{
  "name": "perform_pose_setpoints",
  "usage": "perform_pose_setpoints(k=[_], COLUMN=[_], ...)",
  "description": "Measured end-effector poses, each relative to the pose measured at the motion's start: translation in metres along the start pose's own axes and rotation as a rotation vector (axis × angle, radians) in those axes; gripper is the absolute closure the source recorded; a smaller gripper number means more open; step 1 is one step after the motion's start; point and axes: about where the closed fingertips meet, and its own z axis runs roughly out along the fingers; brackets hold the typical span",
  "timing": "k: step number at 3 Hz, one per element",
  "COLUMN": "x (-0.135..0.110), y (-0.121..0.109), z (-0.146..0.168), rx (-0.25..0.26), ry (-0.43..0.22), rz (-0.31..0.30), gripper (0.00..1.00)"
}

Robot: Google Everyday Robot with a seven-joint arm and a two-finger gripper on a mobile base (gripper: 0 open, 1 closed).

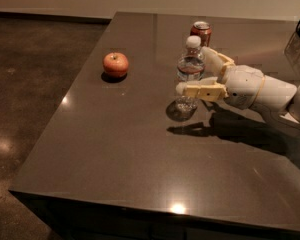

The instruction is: Place water bottle upright

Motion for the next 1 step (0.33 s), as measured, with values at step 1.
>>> perform_pose_setpoints(k=[1], x=[0.0], y=[0.0001], z=[0.0001], rx=[0.0], ry=[0.0], rz=[0.0], gripper=[0.0])
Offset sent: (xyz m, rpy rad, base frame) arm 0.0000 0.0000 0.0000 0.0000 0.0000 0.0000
